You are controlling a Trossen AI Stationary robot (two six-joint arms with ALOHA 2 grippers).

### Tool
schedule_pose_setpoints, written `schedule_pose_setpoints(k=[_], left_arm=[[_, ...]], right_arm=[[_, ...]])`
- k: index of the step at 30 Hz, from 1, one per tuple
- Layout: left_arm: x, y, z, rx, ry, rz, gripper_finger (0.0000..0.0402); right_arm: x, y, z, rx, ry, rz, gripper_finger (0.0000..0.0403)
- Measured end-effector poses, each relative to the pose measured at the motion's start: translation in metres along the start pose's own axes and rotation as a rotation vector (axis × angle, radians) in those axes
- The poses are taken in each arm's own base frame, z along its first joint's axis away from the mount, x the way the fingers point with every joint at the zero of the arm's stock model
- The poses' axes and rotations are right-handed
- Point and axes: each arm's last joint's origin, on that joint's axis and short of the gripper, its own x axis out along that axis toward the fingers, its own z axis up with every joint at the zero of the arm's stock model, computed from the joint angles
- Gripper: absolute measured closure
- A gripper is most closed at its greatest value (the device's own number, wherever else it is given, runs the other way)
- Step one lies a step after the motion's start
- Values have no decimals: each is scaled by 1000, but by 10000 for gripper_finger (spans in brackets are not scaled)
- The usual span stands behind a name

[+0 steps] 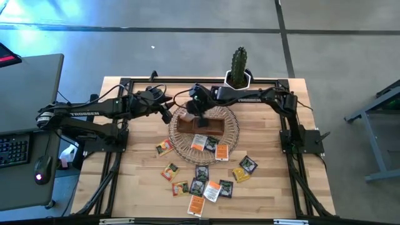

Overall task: Pick & Place Tea
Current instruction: Put the orange tea pack into the left section of the wooden organizer

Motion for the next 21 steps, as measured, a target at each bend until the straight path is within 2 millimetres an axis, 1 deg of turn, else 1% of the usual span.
schedule_pose_setpoints(k=[4, 9, 13, 16, 18, 21], left_arm=[[0, 0, 0, -1, -3, 0, 282], [0, 0, 0, -2, -5, 0, 282], [0, 0, 1, -3, -8, -2, 282], [0, 0, 1, -4, -9, -2, 282], [0, 0, 1, -9, -7, -1, 282], [2, -1, -1, -11, 11, 3, 282]], right_arm=[[1, -2, 3, -35, -23, -28, 386], [10, -1, 0, -41, -24, -22, 340], [11, -2, 0, -42, -28, -29, 304], [10, -2, 2, -37, -43, -34, 286], [7, -2, 5, -25, -56, -50, 279], [-7, 0, 13, -21, -74, -57, 273]])
